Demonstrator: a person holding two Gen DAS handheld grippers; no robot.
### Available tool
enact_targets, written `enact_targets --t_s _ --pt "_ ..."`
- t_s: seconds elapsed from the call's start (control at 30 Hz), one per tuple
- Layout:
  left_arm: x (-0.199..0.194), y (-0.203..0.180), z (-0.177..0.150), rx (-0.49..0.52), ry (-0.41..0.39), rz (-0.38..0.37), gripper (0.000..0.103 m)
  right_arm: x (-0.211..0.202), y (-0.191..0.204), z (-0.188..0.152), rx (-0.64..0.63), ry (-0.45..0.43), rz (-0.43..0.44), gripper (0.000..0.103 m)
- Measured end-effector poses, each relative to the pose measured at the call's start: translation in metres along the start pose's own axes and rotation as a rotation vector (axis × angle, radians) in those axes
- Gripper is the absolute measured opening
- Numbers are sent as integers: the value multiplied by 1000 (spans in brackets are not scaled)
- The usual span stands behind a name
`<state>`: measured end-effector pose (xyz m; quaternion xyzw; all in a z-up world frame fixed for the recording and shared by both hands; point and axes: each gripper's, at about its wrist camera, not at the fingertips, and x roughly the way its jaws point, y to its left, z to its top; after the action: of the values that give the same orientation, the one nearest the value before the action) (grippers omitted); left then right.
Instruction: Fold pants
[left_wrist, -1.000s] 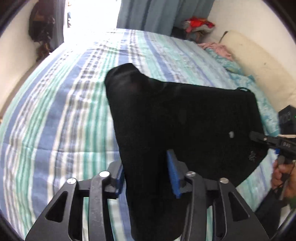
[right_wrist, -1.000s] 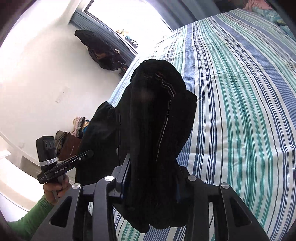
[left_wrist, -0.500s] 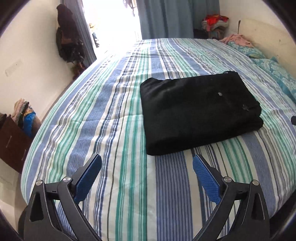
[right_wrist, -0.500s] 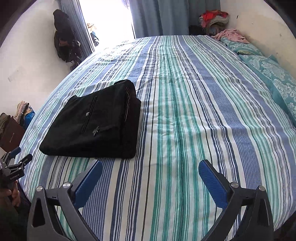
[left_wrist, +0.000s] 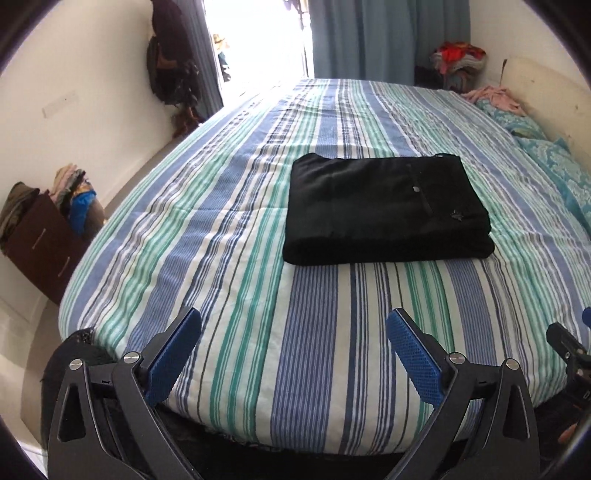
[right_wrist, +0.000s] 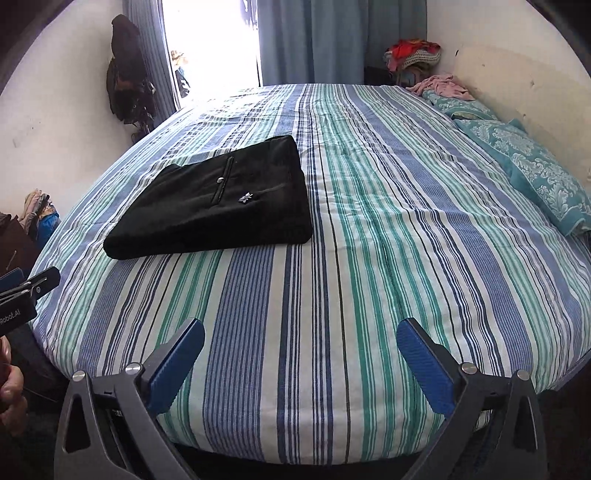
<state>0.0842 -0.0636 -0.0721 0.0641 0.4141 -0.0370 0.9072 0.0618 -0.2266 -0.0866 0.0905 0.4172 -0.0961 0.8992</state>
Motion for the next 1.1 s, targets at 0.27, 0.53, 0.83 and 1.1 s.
enact_targets --t_s 0.27,0.53,0.83,1.1 --pt "-22 -4 -3 75 -3 11 101 -36 16 4 4 -31 -6 103" --pt "-15 -1 -5 59 64 -37 101 -37 23 -1 -1 -9 -8 103" --pt "-12 0 -8 68 82 -47 101 -32 29 -6 -14 14 -14 103" --pt "-12 6 -8 43 82 -59 101 -33 37 -3 -37 17 -23 103"
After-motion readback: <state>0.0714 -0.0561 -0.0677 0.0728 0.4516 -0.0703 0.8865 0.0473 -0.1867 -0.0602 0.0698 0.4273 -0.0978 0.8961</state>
